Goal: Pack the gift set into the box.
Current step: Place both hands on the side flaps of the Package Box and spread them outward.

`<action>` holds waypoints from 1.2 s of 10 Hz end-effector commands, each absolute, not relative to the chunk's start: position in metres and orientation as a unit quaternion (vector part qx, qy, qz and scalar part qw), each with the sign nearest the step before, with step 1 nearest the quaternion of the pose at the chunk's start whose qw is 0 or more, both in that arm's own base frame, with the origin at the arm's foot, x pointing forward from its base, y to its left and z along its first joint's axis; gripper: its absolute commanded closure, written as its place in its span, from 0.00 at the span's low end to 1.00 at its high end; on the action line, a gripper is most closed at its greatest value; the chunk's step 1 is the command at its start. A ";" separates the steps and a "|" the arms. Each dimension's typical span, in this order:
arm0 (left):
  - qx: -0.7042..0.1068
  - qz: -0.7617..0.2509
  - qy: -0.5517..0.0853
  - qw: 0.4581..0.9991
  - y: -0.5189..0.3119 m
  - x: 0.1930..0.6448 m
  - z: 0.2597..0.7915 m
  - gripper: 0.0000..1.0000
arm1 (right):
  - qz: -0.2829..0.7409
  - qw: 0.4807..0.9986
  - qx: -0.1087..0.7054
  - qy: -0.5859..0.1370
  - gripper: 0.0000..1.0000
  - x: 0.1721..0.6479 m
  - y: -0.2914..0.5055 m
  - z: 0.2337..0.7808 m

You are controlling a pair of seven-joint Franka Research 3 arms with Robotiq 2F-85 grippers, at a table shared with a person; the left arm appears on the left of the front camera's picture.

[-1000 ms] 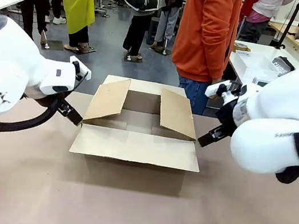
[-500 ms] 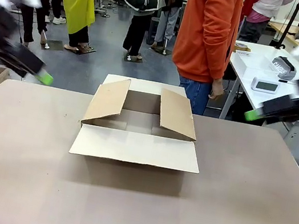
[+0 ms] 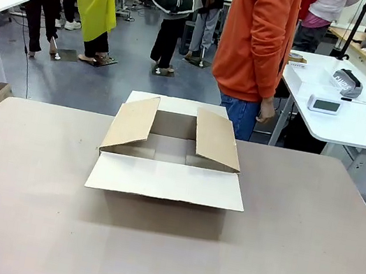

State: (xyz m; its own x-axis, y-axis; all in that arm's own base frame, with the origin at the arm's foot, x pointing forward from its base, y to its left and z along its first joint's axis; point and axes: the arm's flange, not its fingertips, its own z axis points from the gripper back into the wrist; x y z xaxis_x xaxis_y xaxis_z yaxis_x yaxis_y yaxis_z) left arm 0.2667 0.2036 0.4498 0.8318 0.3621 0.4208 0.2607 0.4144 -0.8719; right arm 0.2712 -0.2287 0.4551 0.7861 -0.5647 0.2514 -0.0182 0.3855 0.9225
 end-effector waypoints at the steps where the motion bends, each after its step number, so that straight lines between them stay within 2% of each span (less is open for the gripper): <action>1: -0.639 0.182 -0.309 0.681 0.203 0.293 0.417 0.00 | -0.315 0.696 0.589 -0.261 0.00 0.300 -0.248 0.387; 2: -0.607 0.184 -0.319 0.704 0.188 0.295 0.407 0.00 | -0.316 0.719 0.559 -0.266 0.00 0.299 -0.245 0.372; 3: -0.580 0.104 -0.290 0.754 0.224 0.267 0.423 0.00 | -0.258 0.751 0.547 -0.265 0.00 0.265 -0.257 0.414; 8: -0.580 0.104 -0.290 0.754 0.224 0.267 0.423 0.00 | -0.258 0.751 0.547 -0.265 0.00 0.265 -0.257 0.414; 9: -0.580 0.110 -0.272 0.760 0.223 0.268 0.421 0.00 | -0.265 0.756 0.544 -0.248 0.00 0.270 -0.257 0.416; 12: -0.519 0.014 -0.254 0.816 0.161 0.300 0.478 0.00 | -0.186 0.831 0.449 -0.273 0.00 0.309 -0.162 0.471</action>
State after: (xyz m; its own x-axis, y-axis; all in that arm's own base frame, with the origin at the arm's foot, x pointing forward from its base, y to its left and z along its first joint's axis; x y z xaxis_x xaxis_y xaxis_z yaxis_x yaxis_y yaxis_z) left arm 0.2890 0.1862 0.4518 0.8671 0.3507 0.3537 0.2021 0.4013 -0.8934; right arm 0.2964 -0.2091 0.4479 0.7795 -0.5932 0.2015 0.1038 0.4395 0.8922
